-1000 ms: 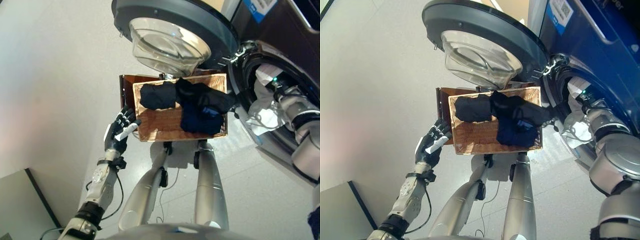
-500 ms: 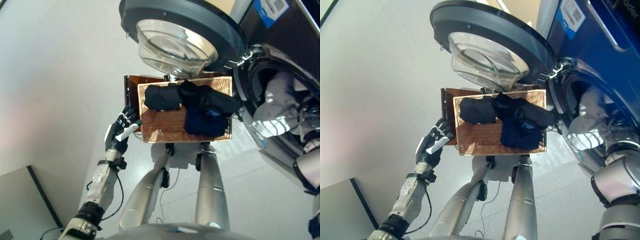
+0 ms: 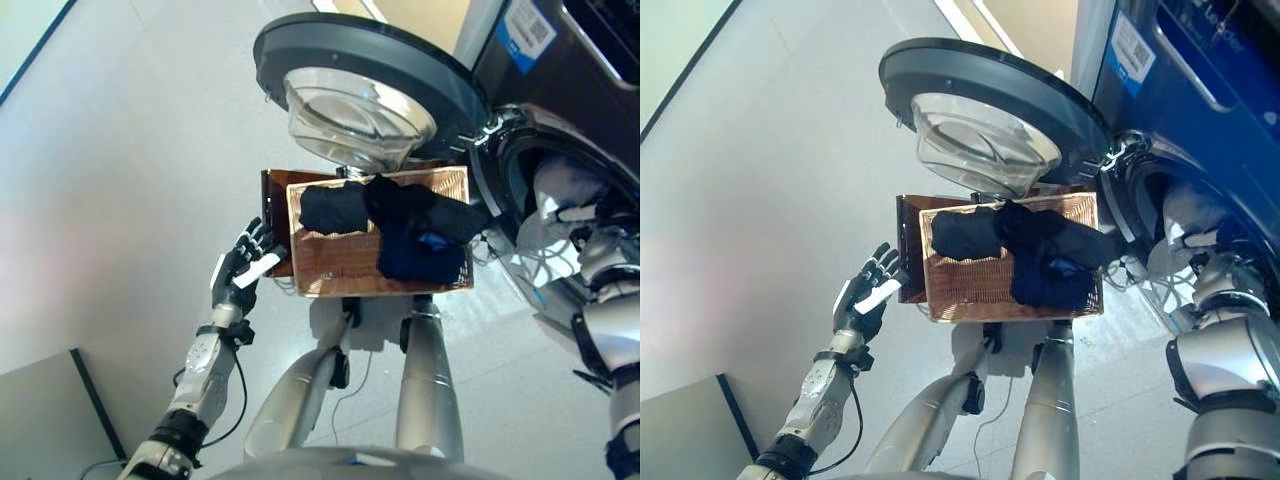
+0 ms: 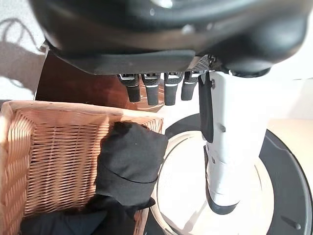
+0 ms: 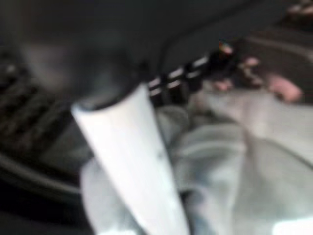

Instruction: Pick up the clothes and place them into the washing machine

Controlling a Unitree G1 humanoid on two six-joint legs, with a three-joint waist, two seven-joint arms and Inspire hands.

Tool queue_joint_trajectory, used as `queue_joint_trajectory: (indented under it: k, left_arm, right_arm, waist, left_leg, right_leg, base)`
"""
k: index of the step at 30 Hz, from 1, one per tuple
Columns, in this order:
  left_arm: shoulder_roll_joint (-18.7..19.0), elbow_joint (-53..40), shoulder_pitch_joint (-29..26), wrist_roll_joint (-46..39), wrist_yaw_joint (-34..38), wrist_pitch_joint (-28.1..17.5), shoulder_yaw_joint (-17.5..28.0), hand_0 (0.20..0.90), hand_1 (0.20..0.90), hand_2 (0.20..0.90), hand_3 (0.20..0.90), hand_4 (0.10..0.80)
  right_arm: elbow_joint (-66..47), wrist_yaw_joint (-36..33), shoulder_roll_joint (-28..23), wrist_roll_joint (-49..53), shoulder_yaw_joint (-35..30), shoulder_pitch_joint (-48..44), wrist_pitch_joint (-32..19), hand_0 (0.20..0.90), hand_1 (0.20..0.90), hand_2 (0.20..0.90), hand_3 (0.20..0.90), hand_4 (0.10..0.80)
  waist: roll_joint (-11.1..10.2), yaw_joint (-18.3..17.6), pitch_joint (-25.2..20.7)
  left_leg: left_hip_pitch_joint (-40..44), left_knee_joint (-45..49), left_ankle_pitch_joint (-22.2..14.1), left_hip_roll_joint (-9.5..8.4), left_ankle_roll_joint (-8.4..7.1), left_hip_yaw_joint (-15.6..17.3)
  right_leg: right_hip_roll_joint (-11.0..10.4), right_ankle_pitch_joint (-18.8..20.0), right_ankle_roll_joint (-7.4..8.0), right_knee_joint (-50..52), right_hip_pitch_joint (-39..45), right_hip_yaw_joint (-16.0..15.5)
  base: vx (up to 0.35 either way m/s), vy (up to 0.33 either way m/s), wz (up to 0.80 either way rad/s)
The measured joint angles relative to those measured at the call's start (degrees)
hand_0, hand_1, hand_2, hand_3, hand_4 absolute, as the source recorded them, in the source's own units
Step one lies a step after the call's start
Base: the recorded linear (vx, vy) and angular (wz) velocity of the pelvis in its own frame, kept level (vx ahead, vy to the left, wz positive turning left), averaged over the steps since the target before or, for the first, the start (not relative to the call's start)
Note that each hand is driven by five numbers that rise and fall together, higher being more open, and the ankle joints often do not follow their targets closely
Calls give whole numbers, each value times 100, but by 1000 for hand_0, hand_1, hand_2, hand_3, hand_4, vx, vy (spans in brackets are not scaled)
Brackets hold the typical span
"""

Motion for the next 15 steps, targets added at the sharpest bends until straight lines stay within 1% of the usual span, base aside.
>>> queue_joint_trajectory:
  k: [1,3,5,7,9,10,12,15]
  left_arm:
    - [-26,4,1,1,8,-7,15,900,900,900,900,800]
    - [-75,14,-20,8,21,-12,-4,900,900,900,900,800]
    - [-172,15,-21,6,78,-35,-2,900,900,900,900,800]
    - [-213,14,-15,5,161,-71,4,900,900,900,900,800]
    - [-296,68,26,1,247,-122,25,900,900,900,900,800]
    - [-363,72,63,1,255,-142,21,900,900,900,900,800]
    - [-392,75,115,4,237,-159,12,900,900,900,900,800]
    - [-389,98,179,-1,269,-199,43,900,900,900,900,800]
  right_arm:
    - [-200,-197,91,90,-233,177,-65,900,900,900,900,800]
    - [-448,-310,368,410,-605,429,-168,900,900,900,900,800]
    - [-587,-481,502,604,-665,582,-225,900,900,900,900,800]
    - [-1051,-626,642,830,-930,918,-368,900,900,900,900,800]
    - [-1623,-761,978,1216,-1354,1432,-653,900,900,900,900,800]
    - [-1751,-784,1142,1385,-1462,1609,-892,900,900,900,900,800]
    - [-1791,-767,1332,1687,-1509,1846,-1079,900,900,900,900,800]
    - [-2448,-780,1730,2220,-1807,2259,-1424,900,900,900,900,800]
  waist:
    - [0,-45,-10]
    - [6,-78,-14]
    - [44,-100,-43]
    - [45,-155,-50]
    - [36,-268,-61]
    - [38,-272,-90]
    - [34,-300,-127]
    - [25,-418,-196]
  left_leg:
    - [22,-2,10,17,15,-6]
    - [77,-9,-8,36,-3,-3]
    - [91,-10,-21,48,5,6]
    - [100,-11,-31,65,14,9]
    - [133,-9,-38,124,20,-11]
    - [167,-11,-45,150,22,-22]
    - [216,-10,-67,180,16,-14]
    - [217,-7,-95,220,7,-24]
  right_leg:
    - [12,1,-6,-13,36,-9]
    - [34,9,-23,-54,84,-6]
    - [49,13,-23,-98,113,-6]
    - [67,12,-24,-114,123,-7]
    - [125,33,-44,-182,209,-39]
    - [151,42,-66,-213,260,-47]
    - [170,40,-79,-225,319,-60]
    - [215,14,-87,-249,330,-91]
  base:
    - [-10,27,-5]
    - [-4,25,-5]
    - [0,20,-4]
    - [0,0,0]
    - [0,0,0]
    - [0,0,0]
    - [0,0,0]
    - [19,28,-6]
